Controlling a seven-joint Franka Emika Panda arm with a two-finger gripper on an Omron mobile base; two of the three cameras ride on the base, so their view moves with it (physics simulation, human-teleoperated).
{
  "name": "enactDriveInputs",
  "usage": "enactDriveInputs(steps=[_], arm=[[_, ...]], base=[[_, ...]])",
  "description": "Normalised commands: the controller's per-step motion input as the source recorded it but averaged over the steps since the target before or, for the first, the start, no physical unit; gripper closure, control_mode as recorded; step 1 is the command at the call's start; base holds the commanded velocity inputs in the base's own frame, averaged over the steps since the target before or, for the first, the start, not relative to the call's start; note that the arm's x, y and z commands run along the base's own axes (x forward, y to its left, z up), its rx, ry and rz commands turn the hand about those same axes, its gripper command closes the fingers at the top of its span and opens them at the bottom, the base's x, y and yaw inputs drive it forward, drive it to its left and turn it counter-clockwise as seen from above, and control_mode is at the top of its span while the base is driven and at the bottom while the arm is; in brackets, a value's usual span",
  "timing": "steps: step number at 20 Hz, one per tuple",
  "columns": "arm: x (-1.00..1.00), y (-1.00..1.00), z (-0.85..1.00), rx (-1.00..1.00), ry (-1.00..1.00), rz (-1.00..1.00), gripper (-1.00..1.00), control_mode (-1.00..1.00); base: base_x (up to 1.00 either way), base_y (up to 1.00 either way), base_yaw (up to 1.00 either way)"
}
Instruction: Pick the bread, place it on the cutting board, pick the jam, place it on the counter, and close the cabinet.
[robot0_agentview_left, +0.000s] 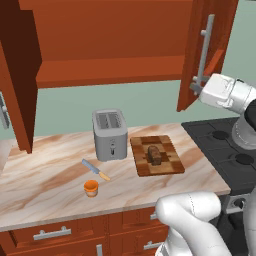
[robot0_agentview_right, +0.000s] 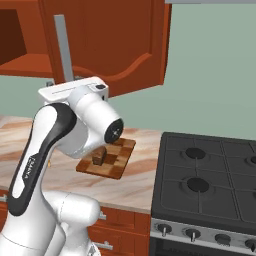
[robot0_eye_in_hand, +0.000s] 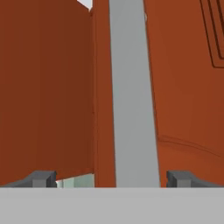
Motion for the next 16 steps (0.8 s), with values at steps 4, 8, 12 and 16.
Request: enactDriveInputs(steps=[4,8,12,16], arm=[[0.29,0.19,0.00,0.00,-0.03,-0.09,-1.00,-1.00],[0.30,0.21,0.00,0.00,-0.05,-0.09,-1.00,-1.00],[0.33,0.19,0.00,0.00,-0.05,-0.08,-1.00,-1.00],[0.33,0.18,0.00,0.00,-0.04,-0.07,-1.00,-1.00]], base=[[0.00,0.00,0.00],[0.00,0.00,0.00],[0.00,0.00,0.00],[0.00,0.00,0.00]])
